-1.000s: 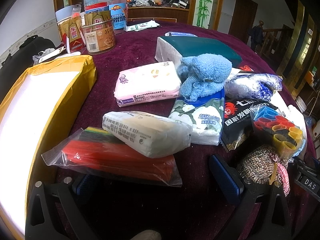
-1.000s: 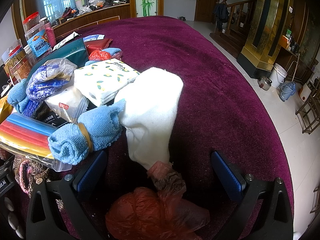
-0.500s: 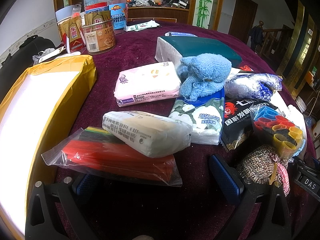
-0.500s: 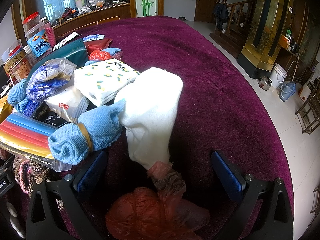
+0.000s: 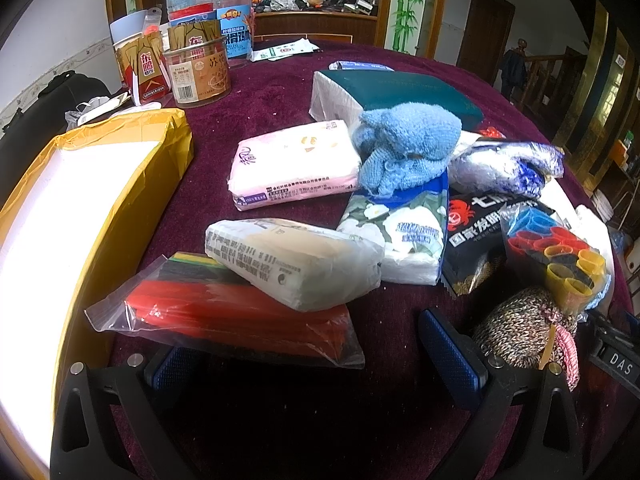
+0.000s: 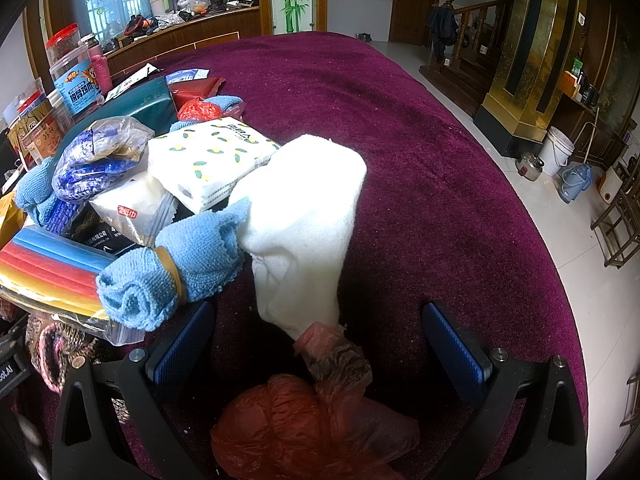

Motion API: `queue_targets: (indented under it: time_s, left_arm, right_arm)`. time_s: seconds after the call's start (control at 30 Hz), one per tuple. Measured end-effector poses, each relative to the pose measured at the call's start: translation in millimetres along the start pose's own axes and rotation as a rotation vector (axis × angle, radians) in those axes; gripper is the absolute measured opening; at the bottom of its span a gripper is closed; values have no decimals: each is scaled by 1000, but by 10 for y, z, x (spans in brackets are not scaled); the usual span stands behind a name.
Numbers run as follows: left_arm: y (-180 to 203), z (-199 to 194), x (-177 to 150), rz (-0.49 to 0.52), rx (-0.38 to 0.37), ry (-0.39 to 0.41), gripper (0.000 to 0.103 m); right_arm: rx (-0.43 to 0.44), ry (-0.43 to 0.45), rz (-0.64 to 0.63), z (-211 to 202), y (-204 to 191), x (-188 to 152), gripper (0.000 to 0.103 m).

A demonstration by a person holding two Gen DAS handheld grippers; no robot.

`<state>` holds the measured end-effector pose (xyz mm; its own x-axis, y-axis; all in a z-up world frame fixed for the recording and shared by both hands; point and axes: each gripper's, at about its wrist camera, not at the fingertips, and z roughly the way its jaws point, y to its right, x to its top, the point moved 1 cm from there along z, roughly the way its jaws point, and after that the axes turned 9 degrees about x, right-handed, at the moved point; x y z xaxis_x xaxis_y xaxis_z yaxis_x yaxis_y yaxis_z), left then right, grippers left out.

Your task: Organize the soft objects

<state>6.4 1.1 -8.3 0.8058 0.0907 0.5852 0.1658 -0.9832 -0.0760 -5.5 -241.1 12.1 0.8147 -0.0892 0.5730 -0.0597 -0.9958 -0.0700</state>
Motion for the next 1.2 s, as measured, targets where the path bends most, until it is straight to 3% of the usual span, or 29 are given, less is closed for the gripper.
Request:
queue_targets:
  time_s: [0.17,0.43,0.57,0.73,0.8,0.83,0.9,1.0,1.07,1.13,1.2]
  left_arm:
    - [25,-37,-46,76,0,-46,103]
    - [-55,-149,-227,81,-5,-50,103]
    - [-29,-159,-227,80,8,-50,103]
    - [-18,-167,-213,81,7,-55,103]
    - [-35,-162,-195,94,-9,-63,100]
    - [-56,-164,-184,98,-21,-74,92]
    - [-135,-227,-179,75,-61,-77,89]
    - [-271,-515,-152,37,-107,24,89]
    - [-384,-882,-126,20,-101,186,103]
    - [-489,-1195,-143,-8,-120,326,103]
    - [-586,-1426,-172,-46,-127,451,103]
  right_arm:
    - [-3,-1,-2,16,3,6,103]
    - [20,-4,-15,31,28,-6,103]
    - [85,-65,-35,-19,71,-17,103]
    - [61,-96,-77,-10,41,-33,103]
    - [50,-74,-56,-56,71,-68,102]
    - [34,-39,-36,-128,102,-93,101]
    - [40,63,-20,-340,146,-125,101]
    - [21,197,-30,-642,130,-154,101]
    - [-9,363,-42,-942,105,-200,102]
    - [-14,488,-45,-1091,107,-219,103]
    - [-8,484,-32,-1064,163,-89,103]
